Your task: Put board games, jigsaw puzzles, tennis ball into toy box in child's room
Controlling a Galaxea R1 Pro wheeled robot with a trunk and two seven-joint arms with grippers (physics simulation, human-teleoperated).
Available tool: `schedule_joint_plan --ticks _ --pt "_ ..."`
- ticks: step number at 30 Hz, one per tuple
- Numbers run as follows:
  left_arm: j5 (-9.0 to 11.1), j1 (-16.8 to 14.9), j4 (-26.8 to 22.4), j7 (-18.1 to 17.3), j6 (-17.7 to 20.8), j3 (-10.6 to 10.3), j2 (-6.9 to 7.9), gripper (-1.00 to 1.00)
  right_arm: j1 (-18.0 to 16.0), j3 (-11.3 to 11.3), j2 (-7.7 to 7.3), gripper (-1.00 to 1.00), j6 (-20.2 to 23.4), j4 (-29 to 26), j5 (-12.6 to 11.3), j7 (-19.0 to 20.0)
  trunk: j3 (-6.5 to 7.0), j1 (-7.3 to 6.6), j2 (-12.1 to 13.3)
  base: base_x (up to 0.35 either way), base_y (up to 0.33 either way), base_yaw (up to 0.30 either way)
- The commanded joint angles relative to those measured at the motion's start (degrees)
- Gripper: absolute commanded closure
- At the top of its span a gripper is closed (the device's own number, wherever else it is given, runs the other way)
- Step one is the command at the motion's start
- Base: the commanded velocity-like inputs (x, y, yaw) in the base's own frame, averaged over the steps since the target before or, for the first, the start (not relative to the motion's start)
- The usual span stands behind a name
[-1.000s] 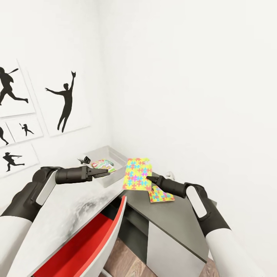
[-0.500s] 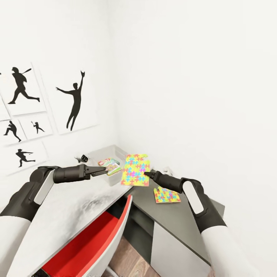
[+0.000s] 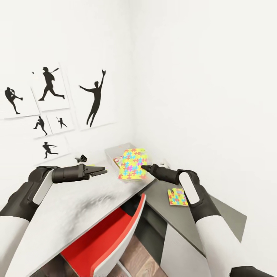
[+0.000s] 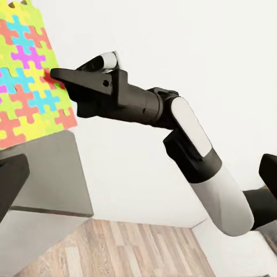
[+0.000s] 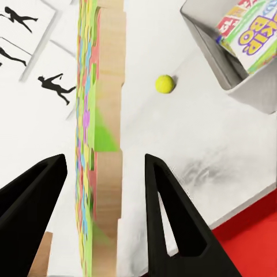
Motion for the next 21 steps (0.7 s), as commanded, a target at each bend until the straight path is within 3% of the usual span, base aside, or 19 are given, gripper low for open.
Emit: schedule_joint_plan --ticks 1,6,10,14,21 --pt "0.2 -0.1 0.0 -0.1 0.4 -0.1 0.06 -1.0 -1.5 -0.1 0.36 1.0 1.0 0.3 0.4 -0.6 -0.19 0.04 -0.1 0.0 0.0 0.271" --pt "0.1 -0.1 0.0 -0.1 0.4 -0.1 0.06 -1.0 -9.9 -0.2 1.4 1.0 3.8 4.9 0.4 -6.8 -0.44 0.04 -0.1 0.0 0.0 0.258" --pt "0.0 -0.1 0.0 -0.1 0.4 -0.1 0.07 -1.0 -19.0 -0.2 2.32 1.0 4.1 15.9 0.4 -11.2 -0.69 0.04 -0.1 0.0 0.0 0.235" --pt "0.0 -0.1 0.1 -0.1 0.4 0.3 0.11 -1.0 -25.4 -0.3 2.31 1.0 4.3 23.8 0.7 -12.7 -0.95 0.04 -0.1 0.0 0.0 0.227" --pt "-1.0 -0.4 1.2 1.8 0.4 0.9 0.01 -1.0 -34.0 -0.1 1.61 1.0 10.1 26.9 1.1 -20.1 -1.44 0.04 -0.1 0.0 0.0 0.214"
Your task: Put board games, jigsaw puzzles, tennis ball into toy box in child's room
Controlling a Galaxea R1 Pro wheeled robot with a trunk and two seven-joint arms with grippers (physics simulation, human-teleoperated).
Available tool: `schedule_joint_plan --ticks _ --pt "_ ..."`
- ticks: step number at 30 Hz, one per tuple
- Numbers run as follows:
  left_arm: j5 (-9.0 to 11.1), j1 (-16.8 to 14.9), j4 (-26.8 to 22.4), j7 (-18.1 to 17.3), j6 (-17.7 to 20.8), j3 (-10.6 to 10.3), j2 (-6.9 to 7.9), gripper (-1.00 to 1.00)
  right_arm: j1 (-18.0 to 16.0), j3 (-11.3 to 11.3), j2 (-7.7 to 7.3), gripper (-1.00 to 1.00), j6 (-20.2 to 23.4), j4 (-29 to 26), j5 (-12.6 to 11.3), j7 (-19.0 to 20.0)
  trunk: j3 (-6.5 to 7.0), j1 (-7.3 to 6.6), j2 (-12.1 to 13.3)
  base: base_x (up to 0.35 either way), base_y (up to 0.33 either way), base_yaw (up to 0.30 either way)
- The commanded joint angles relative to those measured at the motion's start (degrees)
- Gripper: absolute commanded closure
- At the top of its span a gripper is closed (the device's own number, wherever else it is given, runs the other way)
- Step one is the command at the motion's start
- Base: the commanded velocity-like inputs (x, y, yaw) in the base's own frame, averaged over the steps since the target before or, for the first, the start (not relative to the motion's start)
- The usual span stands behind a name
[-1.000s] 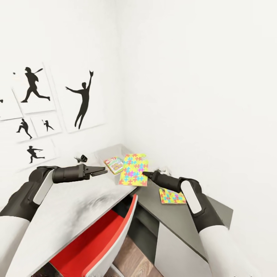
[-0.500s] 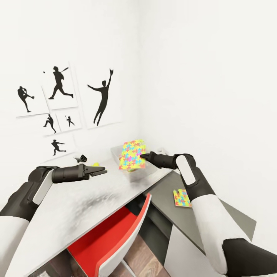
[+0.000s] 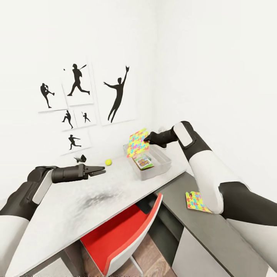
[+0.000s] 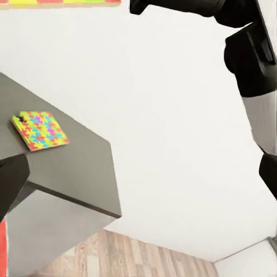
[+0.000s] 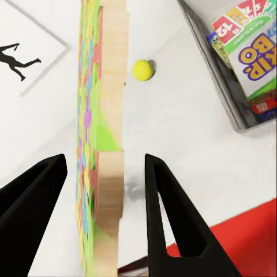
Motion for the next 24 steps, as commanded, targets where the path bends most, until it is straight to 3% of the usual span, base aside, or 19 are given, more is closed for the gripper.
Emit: schedule_joint_plan --ticks 1,4,7,9,14,24 --pt "0.1 -0.2 0.1 0.2 0.4 -0.1 -0.13 -1.0 -0.8 0.2 -0.11 1.0 0.6 0.0 -0.8 -1.2 -0.22 0.04 -0.1 0.0 0.0 0.194" --pt "0.0 -1.2 0.1 1.9 0.3 -0.3 -1.51 -1.0 -1.9 0.2 -1.1 1.0 0.8 0.0 -0.8 -1.9 -0.44 0.04 -0.1 0.0 0.0 0.19" --pt "-0.1 -2.2 0.2 5.7 0.3 -0.4 -3.03 -1.0 -2.2 0.3 -3.29 1.0 0.8 0.1 -0.9 -2.1 -0.67 0.04 -0.1 0.0 0.0 0.184" --pt "0.0 -2.4 0.3 8.6 0.3 -0.5 -3.51 -1.0 -2.1 0.4 -3.95 1.0 0.8 0.1 -1.0 -2.2 -0.79 0.04 -0.1 0.0 0.0 0.16" --pt "0.1 -2.6 0.3 11.3 0.4 -0.5 -3.88 -1.0 -1.9 0.5 -4.34 1.0 0.8 0.1 -1.0 -2.2 -0.91 0.04 -0.1 0.0 0.0 0.062" --pt "0.3 -2.6 0.4 11.6 0.4 -0.3 -3.94 -1.0 -1.0 0.5 -4.4 1.0 0.8 -0.2 -1.1 -2.2 -0.92 0.04 -0.1 0.0 0.0 0.004"
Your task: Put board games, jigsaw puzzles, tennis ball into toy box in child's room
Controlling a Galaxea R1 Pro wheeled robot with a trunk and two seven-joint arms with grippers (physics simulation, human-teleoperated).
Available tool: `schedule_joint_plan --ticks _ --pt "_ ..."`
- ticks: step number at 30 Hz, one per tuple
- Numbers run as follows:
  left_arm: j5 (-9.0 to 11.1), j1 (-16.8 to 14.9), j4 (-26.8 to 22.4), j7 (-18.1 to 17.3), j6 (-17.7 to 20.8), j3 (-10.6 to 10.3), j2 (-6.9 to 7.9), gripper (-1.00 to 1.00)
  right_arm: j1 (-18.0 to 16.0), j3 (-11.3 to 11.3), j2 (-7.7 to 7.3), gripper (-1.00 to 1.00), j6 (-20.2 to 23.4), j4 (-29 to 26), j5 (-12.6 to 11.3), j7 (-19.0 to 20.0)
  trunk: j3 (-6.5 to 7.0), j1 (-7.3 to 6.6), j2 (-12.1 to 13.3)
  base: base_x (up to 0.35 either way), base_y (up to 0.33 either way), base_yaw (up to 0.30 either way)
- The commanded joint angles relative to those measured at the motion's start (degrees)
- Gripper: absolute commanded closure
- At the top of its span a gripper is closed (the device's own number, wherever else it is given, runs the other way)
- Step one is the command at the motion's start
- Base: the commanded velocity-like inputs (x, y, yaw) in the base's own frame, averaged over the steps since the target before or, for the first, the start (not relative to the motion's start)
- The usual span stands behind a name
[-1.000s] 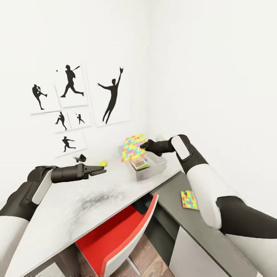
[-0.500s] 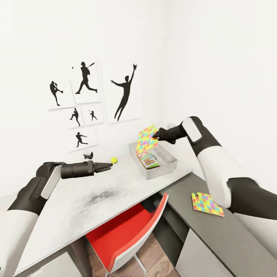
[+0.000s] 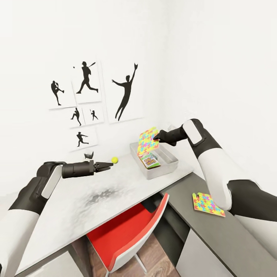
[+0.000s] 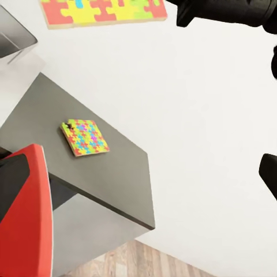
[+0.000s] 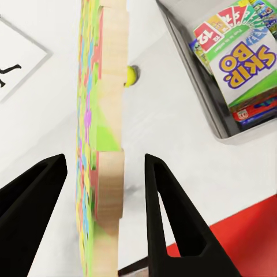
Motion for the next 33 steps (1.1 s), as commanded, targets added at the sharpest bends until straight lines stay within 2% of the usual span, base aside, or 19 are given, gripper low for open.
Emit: schedule_joint_plan --ticks 1,14,19,33 --pt "0.1 -0.1 0.0 -0.1 0.2 -0.1 0.05 -1.0 0.0 0.1 -0.02 1.0 0.1 -0.2 -0.7 -0.6 -0.14 0.04 -0.1 0.0 0.0 0.0" --pt "0.1 -0.1 0.0 -0.6 0.2 0.0 0.75 -1.0 0.2 -0.6 0.04 1.0 0.1 -0.5 -1.0 -0.5 -0.14 0.04 -0.1 0.0 0.0 0.0" --pt "0.1 -0.1 0.0 -0.6 0.3 1.8 0.81 -1.0 0.0 -0.6 -0.7 1.0 0.1 -0.5 -1.1 -0.5 -0.14 0.04 -0.1 0.0 0.0 0.0" --pt "-0.3 0.0 0.0 -0.3 0.1 1.8 0.72 -1.0 0.1 -0.5 -1.22 1.0 0.1 -0.2 -1.1 -0.5 -0.14 0.04 -0.1 0.004 0.0 0.0"
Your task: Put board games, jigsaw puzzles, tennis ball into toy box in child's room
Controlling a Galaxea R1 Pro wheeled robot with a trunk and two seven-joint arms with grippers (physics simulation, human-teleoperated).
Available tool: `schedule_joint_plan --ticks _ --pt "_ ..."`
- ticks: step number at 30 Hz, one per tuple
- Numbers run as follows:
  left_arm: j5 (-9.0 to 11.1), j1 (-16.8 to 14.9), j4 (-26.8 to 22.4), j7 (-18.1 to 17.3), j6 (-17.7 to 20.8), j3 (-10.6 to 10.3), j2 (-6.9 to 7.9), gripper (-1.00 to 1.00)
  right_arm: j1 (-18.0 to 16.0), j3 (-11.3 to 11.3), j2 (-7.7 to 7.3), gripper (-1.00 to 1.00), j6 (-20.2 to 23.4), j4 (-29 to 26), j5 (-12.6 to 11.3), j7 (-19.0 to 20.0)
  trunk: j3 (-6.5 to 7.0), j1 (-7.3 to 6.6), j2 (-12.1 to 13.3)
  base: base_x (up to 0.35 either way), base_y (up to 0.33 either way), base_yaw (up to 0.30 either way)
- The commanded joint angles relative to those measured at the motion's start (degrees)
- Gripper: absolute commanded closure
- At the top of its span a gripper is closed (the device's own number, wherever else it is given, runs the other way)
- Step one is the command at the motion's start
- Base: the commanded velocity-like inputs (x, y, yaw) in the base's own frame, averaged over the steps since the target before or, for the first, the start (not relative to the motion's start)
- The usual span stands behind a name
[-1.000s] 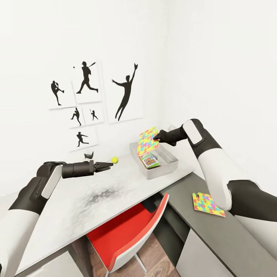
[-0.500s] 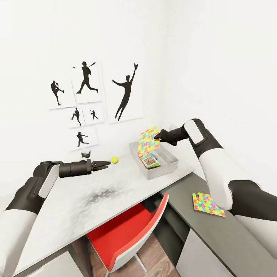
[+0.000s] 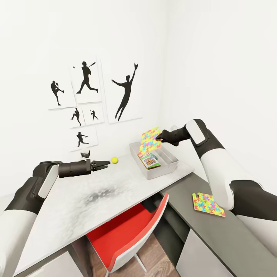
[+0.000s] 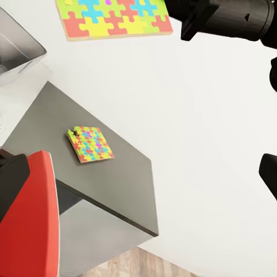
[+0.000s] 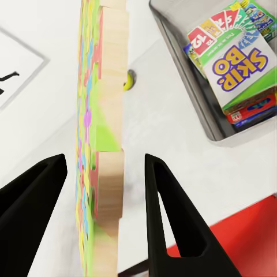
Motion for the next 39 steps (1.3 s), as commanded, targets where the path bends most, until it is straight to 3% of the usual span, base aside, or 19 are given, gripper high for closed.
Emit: schedule_joint_plan --ticks 1,21,39 --pt "0.1 -0.1 0.0 -0.1 0.2 -0.1 0.02 -1.0 -0.1 0.1 -0.02 1.0 0.1 0.0 -0.6 -0.6 -0.14 0.04 -0.1 0.091 0.008 0.0" --pt "0.0 0.0 0.0 0.0 0.2 -0.1 0.04 -1.0 -0.1 0.1 -0.11 1.0 0.1 0.2 -0.5 -0.6 -0.14 0.04 -0.1 0.123 0.046 0.0" --pt "0.0 0.0 0.0 -0.1 0.1 0.0 -0.16 -1.0 -0.1 0.1 -0.03 1.0 0.1 0.3 -0.3 -0.6 -0.14 0.04 -0.1 0.116 -0.089 0.0"
